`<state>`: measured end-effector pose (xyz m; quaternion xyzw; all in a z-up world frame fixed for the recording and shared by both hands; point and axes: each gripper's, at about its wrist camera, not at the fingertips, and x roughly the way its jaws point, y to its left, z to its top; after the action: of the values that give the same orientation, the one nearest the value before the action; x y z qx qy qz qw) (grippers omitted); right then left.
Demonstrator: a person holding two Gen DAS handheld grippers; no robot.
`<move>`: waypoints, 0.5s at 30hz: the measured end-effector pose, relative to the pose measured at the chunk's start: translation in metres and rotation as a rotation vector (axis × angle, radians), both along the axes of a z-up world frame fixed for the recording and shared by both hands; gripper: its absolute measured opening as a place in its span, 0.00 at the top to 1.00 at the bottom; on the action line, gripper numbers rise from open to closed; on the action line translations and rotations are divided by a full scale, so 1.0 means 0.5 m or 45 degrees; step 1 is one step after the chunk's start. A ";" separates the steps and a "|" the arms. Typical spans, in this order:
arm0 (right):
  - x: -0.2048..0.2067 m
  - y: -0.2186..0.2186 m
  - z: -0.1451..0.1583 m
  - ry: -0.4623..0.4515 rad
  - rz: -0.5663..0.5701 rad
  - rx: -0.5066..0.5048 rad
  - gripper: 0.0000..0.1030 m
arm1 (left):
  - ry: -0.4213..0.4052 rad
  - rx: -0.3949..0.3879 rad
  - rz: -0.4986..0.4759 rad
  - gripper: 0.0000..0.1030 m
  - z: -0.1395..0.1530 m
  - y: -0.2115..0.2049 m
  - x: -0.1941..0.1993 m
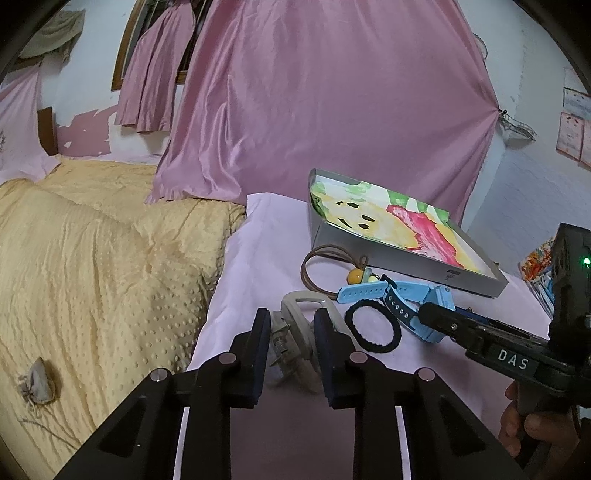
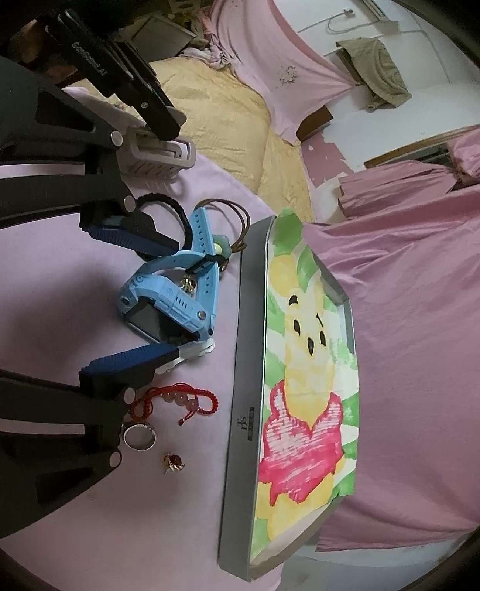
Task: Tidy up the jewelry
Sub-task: 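Grasp the beige claw clip with the left tool while the right tool grasps the blue watch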
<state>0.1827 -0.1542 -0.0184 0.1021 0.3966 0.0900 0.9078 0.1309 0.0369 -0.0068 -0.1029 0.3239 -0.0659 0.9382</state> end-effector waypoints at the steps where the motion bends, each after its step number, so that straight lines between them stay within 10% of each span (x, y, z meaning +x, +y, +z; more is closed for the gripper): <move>1: 0.001 -0.002 -0.002 0.000 -0.005 -0.002 0.57 | -0.004 0.005 -0.005 0.78 0.001 -0.002 0.001; 15: 0.006 -0.018 -0.006 0.012 -0.038 0.023 0.68 | -0.033 0.043 -0.074 0.96 0.005 -0.027 0.001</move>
<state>0.1859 -0.1631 -0.0213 0.1166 0.3984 0.0794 0.9063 0.1313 0.0234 -0.0043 -0.0770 0.3157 -0.0888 0.9415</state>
